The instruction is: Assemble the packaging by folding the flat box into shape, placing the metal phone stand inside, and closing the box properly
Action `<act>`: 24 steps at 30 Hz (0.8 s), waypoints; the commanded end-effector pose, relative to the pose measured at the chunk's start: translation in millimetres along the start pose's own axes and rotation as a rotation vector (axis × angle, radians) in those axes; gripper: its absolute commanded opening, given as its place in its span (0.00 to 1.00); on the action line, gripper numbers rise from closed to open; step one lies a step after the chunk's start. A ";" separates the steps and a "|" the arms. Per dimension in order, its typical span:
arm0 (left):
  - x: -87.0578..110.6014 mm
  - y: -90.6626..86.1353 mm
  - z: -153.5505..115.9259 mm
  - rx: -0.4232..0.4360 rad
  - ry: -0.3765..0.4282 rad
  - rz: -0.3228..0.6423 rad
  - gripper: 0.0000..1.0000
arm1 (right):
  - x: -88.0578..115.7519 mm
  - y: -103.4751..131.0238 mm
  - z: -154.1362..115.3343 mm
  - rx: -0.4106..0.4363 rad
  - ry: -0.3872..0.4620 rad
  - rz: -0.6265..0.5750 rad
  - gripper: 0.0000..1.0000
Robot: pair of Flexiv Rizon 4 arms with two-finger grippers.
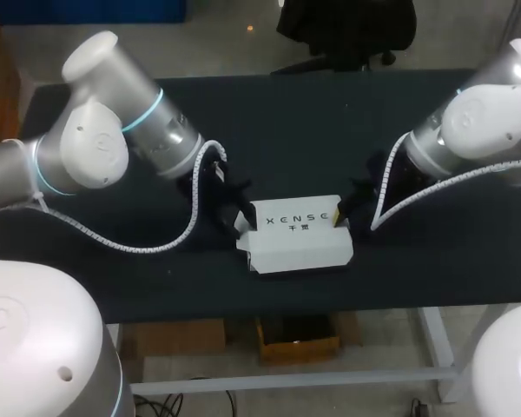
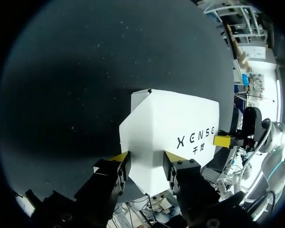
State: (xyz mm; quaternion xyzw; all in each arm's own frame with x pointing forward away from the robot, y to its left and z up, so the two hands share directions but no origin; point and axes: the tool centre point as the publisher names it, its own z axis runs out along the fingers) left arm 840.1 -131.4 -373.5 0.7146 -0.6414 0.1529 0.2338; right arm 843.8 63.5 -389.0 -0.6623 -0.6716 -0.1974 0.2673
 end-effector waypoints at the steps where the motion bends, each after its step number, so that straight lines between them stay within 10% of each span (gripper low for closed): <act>1: -2.1 3.0 4.5 0.008 0.011 0.004 0.44 | 1.2 -0.5 1.1 -0.002 0.015 -0.004 0.48; 24: 1.6 3.3 11.1 0.026 0.037 0.008 0.42 | 7.0 2.2 1.4 0.008 0.021 -0.010 0.49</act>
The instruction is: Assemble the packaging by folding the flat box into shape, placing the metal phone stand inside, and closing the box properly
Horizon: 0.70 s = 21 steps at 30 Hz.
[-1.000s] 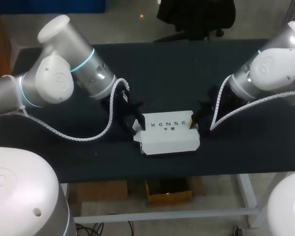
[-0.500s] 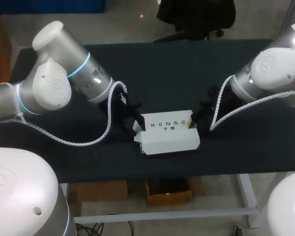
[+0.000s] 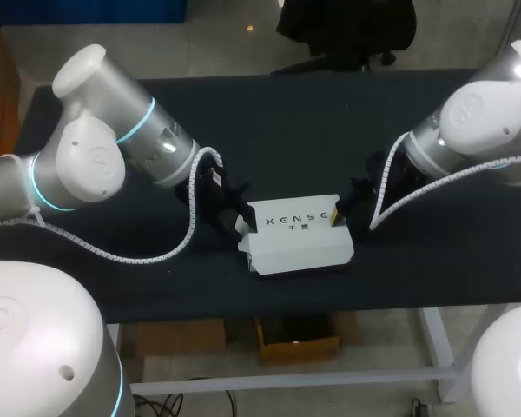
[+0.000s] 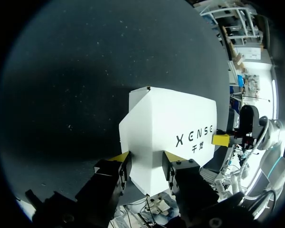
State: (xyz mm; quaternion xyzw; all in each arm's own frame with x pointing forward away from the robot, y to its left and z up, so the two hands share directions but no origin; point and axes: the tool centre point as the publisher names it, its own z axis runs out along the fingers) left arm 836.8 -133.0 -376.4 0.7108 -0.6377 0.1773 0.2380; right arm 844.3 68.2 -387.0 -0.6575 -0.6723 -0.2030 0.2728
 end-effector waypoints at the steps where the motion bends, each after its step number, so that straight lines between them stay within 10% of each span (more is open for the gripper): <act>1: 1.8 0.6 7.6 0.002 -0.006 -0.001 0.42 | 2.0 1.6 0.2 0.006 0.004 -0.001 0.49; 21: 1.8 0.6 7.6 0.002 -0.006 -0.001 0.45 | 2.0 1.6 0.2 0.006 0.004 -0.001 0.48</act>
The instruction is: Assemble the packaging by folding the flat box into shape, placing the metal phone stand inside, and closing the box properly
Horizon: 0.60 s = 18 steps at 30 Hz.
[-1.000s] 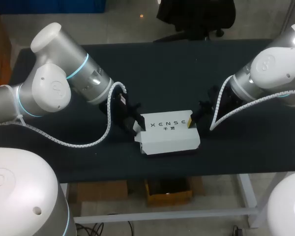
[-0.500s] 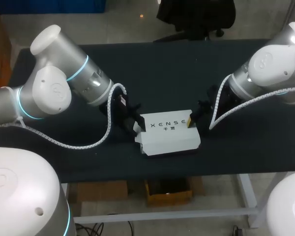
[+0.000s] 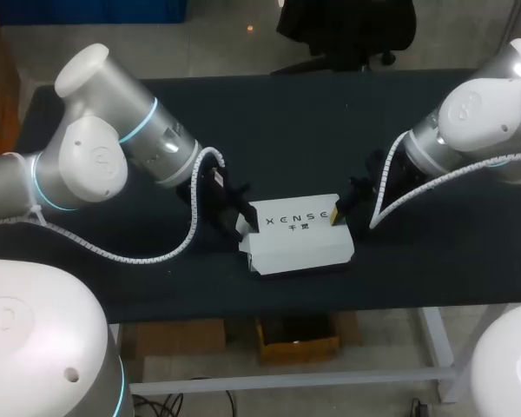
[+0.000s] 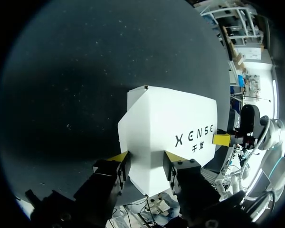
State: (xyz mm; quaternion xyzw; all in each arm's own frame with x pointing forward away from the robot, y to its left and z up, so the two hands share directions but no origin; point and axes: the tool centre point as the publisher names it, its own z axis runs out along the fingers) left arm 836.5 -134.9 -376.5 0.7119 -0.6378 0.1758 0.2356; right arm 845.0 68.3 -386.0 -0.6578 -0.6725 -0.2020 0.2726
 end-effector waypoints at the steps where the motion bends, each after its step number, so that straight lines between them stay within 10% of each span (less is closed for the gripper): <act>1: 0.3 0.1 6.4 0.000 -0.001 0.000 0.45 | 1.4 1.0 1.0 0.005 0.006 -0.002 0.48; 18: -0.7 5.5 2.7 0.012 0.001 0.003 0.46 | 11.1 4.2 1.3 0.004 0.031 -0.020 0.51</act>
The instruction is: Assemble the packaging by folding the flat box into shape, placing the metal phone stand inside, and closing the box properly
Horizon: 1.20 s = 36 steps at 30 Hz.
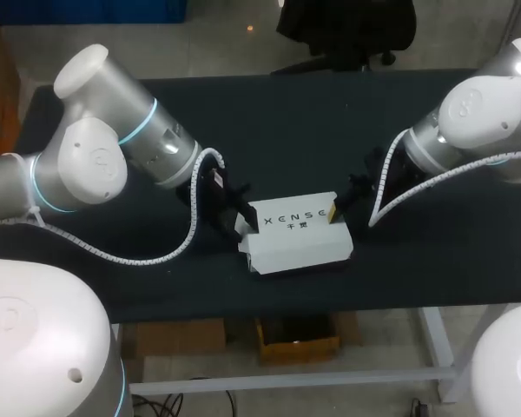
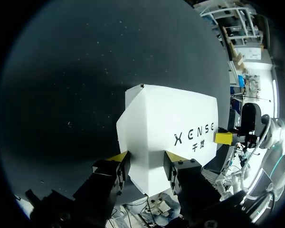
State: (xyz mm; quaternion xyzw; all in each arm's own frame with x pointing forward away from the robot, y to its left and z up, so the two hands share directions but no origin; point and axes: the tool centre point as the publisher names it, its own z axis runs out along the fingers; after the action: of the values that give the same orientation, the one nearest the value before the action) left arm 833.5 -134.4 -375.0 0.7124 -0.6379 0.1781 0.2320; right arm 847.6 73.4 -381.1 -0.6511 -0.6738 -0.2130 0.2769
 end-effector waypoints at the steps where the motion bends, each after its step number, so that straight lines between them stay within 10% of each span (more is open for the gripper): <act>1: -0.7 2.6 4.2 0.004 0.004 0.002 0.46 | 4.7 1.9 2.5 0.009 0.009 -0.007 0.51; 36: -0.4 2.1 11.1 -0.040 0.060 0.035 0.44 | -8.2 4.2 13.6 0.044 0.000 0.016 0.45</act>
State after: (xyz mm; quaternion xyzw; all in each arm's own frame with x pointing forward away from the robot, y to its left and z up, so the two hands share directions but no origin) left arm 828.6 -134.9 -376.1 0.6936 -0.6458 0.1896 0.2567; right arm 848.0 73.3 -393.3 -0.6534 -0.6727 -0.1964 0.2864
